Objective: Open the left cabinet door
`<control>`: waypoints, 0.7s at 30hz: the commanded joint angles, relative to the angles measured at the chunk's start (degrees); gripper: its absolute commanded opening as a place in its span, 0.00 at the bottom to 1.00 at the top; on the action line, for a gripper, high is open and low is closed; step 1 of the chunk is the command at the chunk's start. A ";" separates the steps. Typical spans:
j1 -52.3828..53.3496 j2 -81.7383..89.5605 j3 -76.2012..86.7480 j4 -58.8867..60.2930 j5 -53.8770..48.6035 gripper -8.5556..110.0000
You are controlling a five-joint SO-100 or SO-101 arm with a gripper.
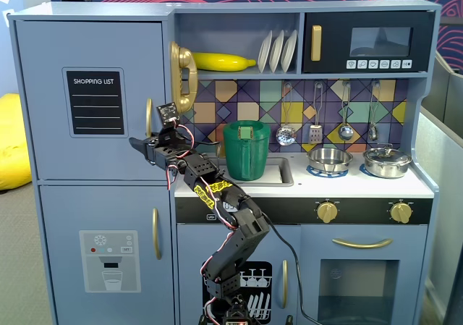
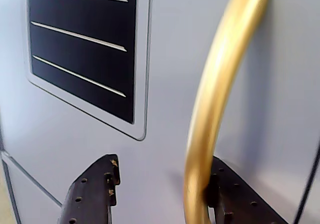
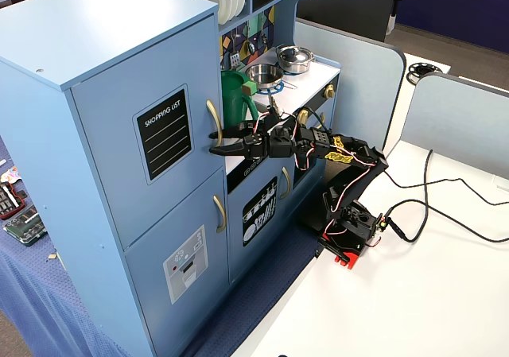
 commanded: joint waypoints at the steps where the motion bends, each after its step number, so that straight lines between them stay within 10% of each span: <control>1: -5.45 2.20 -2.99 -1.32 -2.81 0.16; 21: -14.33 28.30 13.18 12.30 -6.59 0.14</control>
